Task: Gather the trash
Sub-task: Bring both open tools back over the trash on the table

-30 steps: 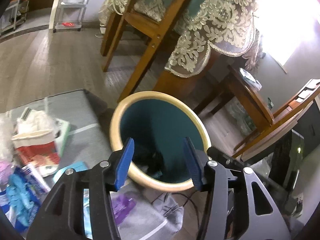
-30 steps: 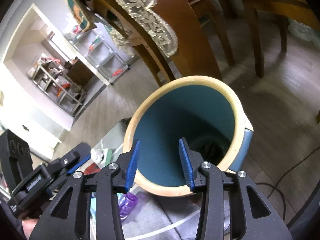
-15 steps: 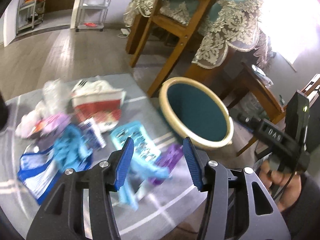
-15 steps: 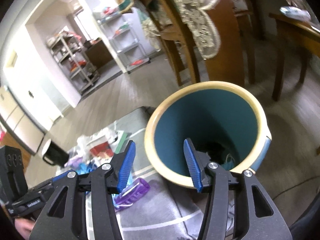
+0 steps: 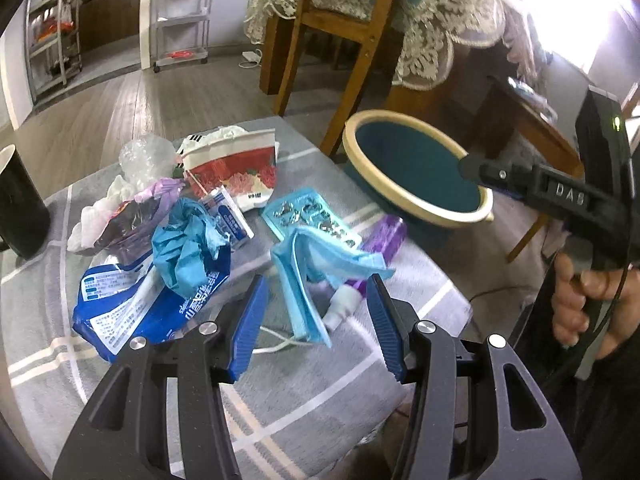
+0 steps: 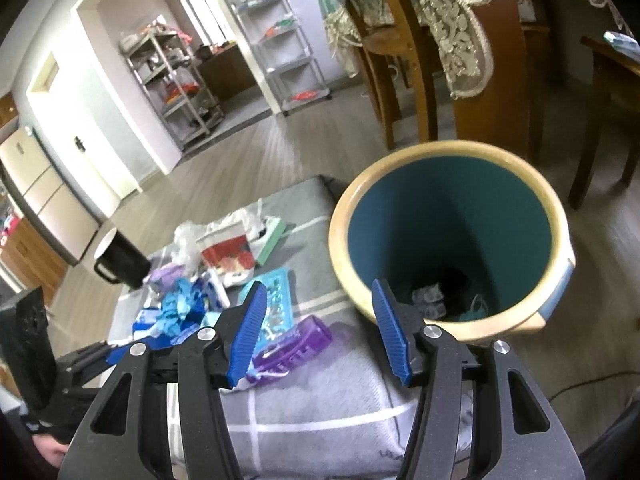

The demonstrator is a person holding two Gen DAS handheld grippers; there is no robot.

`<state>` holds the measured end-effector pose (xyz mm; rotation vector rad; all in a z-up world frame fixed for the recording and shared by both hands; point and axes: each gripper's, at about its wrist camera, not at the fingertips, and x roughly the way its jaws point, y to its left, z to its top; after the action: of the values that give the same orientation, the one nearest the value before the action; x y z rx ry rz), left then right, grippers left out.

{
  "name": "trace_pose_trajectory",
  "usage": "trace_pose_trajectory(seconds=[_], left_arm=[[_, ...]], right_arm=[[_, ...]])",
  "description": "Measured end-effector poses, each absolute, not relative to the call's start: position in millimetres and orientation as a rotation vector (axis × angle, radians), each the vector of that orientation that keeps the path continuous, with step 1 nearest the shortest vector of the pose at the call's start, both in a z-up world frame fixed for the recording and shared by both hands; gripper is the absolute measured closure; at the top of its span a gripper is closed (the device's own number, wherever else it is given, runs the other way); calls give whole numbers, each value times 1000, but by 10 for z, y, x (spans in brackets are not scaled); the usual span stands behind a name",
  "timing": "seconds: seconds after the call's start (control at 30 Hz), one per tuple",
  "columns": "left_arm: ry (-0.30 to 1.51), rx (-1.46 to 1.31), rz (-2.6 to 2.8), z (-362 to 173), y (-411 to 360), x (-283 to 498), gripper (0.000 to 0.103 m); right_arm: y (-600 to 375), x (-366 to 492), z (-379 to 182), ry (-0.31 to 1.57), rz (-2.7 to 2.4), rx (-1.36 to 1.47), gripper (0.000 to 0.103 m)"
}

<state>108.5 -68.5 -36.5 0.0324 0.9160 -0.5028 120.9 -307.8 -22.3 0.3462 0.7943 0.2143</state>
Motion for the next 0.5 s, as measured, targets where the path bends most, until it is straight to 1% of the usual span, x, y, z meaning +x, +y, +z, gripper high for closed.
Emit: trace_pose_trajectory(seconds=[0.2,0.5], left_arm=[[945,61,-488,-478,-709,1113,52],[1021,47,-441,-714,-832,1460,52]], right_arm=[[-2913,1223,-327,856,270,301,46],[-2835,1307,-589,977,305,319,46]])
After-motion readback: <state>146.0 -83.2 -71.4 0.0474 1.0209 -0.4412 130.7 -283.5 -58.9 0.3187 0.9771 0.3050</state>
